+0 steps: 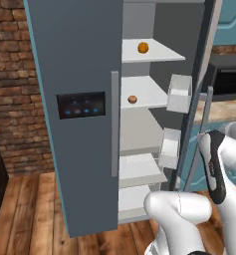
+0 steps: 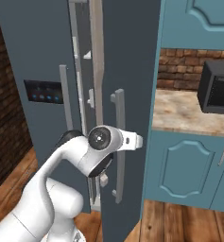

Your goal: Retrieve the orange and tangerine from the fridge and place them into the bowl on the dining table.

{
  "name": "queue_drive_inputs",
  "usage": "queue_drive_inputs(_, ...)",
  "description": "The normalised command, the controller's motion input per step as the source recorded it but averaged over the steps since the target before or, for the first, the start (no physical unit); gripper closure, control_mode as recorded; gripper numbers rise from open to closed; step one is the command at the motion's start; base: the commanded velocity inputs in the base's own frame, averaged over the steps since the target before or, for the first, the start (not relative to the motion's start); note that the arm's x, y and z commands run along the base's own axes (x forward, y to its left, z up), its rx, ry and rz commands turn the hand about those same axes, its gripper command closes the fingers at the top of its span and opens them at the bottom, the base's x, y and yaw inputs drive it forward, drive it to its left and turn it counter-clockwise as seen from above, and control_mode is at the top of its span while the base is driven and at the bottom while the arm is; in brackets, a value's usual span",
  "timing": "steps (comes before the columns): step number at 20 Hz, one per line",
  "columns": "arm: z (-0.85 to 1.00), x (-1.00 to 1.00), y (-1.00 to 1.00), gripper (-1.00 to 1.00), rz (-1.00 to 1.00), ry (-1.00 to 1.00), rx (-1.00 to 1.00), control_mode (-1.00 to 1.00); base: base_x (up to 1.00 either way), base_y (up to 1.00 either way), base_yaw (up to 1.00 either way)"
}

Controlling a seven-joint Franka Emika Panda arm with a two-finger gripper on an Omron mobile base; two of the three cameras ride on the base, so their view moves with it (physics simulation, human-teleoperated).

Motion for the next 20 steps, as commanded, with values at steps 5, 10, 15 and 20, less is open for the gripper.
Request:
queue_drive_inputs(5, 0.68, -0.64, -0.48, -1.00, -0.07, 0.07, 0.00, -1.00, 0.00, 0.00, 0.00)
queue_drive_inputs(10, 1.00, -0.56, 0.04, -1.00, 0.00, 0.00, -0.07, -1.00, 0.00, 0.00, 0.00)
queue_drive_inputs(15, 0.72, -0.61, 0.55, -1.00, 0.00, 0.00, -0.20, -1.00, 0.00, 0.00, 0.00)
queue_drive_inputs(20, 0.48, -0.06, 0.96, -1.00, 0.00, 0.00, -0.33, -1.00, 0.00, 0.00, 0.00)
